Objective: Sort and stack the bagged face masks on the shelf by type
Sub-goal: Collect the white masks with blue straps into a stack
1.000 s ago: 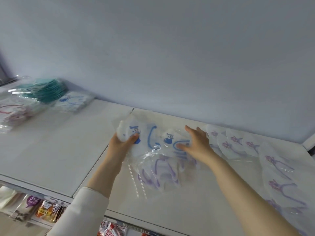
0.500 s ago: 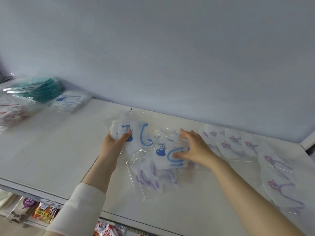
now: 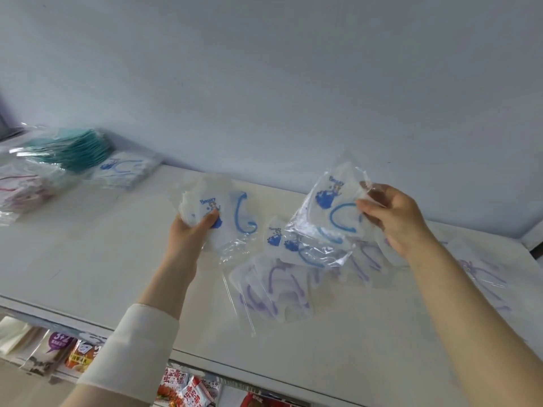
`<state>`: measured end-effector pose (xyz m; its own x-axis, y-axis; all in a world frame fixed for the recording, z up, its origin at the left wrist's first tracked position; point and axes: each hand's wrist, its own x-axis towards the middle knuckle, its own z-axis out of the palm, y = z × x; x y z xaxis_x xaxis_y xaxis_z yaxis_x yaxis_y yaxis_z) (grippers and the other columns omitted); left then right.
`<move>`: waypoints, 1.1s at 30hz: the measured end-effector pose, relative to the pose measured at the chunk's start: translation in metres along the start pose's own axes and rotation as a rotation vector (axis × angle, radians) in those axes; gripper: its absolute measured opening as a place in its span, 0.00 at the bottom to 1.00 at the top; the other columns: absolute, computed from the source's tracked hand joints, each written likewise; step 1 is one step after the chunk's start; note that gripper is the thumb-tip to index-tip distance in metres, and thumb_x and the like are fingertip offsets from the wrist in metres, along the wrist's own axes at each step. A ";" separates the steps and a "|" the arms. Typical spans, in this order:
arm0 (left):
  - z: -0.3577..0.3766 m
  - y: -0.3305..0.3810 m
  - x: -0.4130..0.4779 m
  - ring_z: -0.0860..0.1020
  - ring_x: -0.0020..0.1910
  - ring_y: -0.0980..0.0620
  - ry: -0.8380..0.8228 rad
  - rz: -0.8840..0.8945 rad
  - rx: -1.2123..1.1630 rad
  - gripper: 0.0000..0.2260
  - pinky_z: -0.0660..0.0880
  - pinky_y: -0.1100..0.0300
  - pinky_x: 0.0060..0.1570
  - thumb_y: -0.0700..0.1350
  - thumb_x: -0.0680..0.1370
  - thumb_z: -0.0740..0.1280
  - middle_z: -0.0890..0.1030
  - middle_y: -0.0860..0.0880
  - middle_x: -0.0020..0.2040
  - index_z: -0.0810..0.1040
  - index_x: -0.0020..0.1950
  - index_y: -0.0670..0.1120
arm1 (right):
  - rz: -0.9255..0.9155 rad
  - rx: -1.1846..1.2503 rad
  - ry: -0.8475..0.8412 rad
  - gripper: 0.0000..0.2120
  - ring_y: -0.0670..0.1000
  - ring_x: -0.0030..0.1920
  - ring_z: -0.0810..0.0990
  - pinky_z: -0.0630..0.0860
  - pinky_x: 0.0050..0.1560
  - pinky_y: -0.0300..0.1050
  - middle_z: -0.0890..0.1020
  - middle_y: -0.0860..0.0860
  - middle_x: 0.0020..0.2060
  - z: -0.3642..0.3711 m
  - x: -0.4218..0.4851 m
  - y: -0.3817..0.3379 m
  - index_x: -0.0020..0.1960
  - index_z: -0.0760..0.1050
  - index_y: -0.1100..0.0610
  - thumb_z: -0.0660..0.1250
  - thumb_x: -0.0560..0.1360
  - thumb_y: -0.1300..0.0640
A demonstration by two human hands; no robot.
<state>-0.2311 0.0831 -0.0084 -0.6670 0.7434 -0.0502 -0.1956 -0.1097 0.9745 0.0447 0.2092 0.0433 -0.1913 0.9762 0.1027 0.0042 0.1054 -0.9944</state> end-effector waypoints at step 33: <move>-0.028 -0.010 0.016 0.80 0.44 0.46 0.066 -0.019 0.005 0.12 0.77 0.53 0.48 0.41 0.74 0.71 0.82 0.44 0.47 0.78 0.57 0.43 | -0.191 -0.891 -0.248 0.34 0.51 0.66 0.71 0.63 0.59 0.35 0.73 0.52 0.65 0.050 0.015 0.037 0.67 0.68 0.56 0.77 0.65 0.56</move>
<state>-0.2596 0.0777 -0.0253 -0.7089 0.7005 -0.0827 -0.2050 -0.0923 0.9744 -0.0072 0.2186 0.0071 -0.4696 0.8697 0.1519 0.6799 0.4660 -0.5662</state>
